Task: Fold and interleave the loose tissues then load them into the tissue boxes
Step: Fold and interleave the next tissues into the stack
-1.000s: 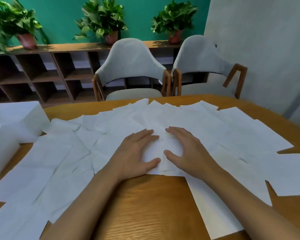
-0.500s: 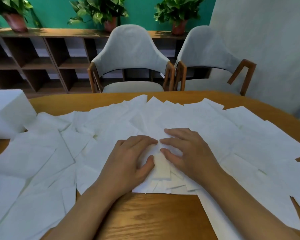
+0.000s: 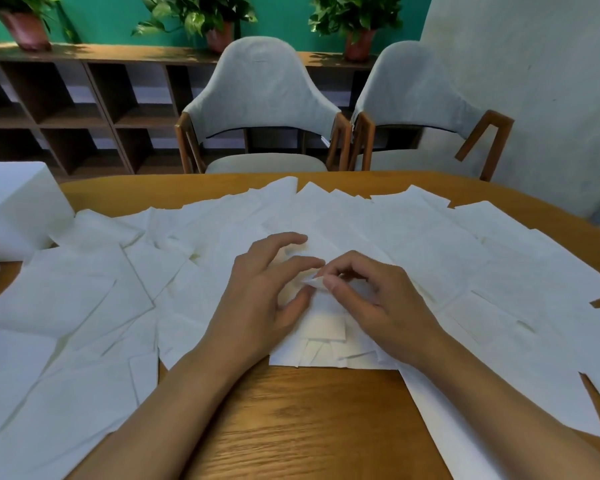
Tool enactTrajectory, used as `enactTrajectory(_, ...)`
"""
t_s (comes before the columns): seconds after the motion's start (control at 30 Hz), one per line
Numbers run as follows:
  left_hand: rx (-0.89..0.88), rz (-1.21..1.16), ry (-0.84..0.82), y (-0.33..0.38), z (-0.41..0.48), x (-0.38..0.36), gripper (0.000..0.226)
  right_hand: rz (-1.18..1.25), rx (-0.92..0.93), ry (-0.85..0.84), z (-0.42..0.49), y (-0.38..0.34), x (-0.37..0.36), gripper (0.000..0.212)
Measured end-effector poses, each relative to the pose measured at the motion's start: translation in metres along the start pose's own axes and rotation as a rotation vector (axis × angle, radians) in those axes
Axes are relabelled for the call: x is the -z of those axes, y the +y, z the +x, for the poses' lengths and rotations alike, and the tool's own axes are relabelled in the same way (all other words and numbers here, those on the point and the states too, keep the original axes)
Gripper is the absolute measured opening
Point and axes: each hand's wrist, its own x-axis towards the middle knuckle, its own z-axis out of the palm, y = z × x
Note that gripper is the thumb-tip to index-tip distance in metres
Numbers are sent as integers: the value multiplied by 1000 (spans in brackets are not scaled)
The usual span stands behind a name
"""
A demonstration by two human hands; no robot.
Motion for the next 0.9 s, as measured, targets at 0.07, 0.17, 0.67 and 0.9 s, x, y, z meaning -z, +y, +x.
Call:
enactTrajectory(0.07,9,-39,23,1,2,6,16,190,-85,58,-1,-6,5,8)
enactTrajectory(0.17,119,-212,-40,10,6,22,12,428,-212,169,3,-9,16,14)
enactTrajectory(0.67,324,-393,146,8,9,22,44,308,-181,154,3,1,27,19)
enactTrajectory(0.9,267,-262,178,13,5,13,56,152,-199,160,3,6,22,24)
